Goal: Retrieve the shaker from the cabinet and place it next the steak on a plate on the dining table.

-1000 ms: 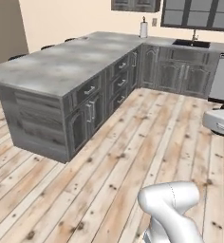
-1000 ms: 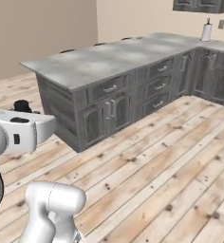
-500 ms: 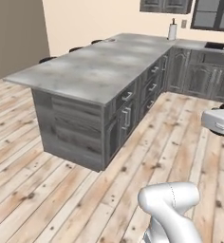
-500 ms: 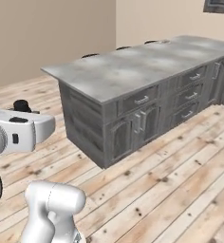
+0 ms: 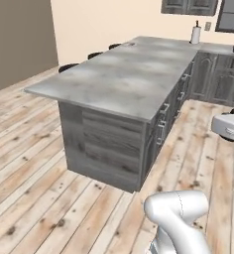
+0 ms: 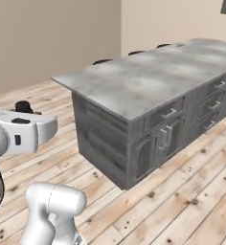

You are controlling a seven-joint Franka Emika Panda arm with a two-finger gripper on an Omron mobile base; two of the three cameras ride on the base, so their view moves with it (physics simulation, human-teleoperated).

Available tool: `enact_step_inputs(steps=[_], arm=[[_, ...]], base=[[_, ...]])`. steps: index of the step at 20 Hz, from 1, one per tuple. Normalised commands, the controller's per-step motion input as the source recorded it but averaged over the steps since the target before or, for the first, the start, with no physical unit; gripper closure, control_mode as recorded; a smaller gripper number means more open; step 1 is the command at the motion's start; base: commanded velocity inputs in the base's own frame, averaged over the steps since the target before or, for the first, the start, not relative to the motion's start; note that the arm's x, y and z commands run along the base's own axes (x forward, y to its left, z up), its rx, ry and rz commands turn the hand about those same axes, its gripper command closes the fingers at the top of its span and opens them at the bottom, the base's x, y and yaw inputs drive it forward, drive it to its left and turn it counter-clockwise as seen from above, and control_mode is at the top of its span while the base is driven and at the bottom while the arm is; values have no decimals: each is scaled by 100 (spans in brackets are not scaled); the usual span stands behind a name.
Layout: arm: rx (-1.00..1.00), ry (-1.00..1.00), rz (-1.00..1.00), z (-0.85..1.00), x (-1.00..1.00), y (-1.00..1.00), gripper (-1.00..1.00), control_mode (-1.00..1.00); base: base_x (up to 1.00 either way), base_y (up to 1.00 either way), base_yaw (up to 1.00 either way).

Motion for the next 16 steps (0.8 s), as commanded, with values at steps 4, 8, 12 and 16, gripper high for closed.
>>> enact_step_inputs(steps=[4,8,12,16], arm=[[0,0,0,0,0,0,100,100],[0,0,0,0,0,0,100,100],[0,0,0,0,0,0,100,100],[0,0,0,0,0,0,100,100]], base=[[100,100,-42],[84,100,-42],[59,100,-29],[50,100,-25]])
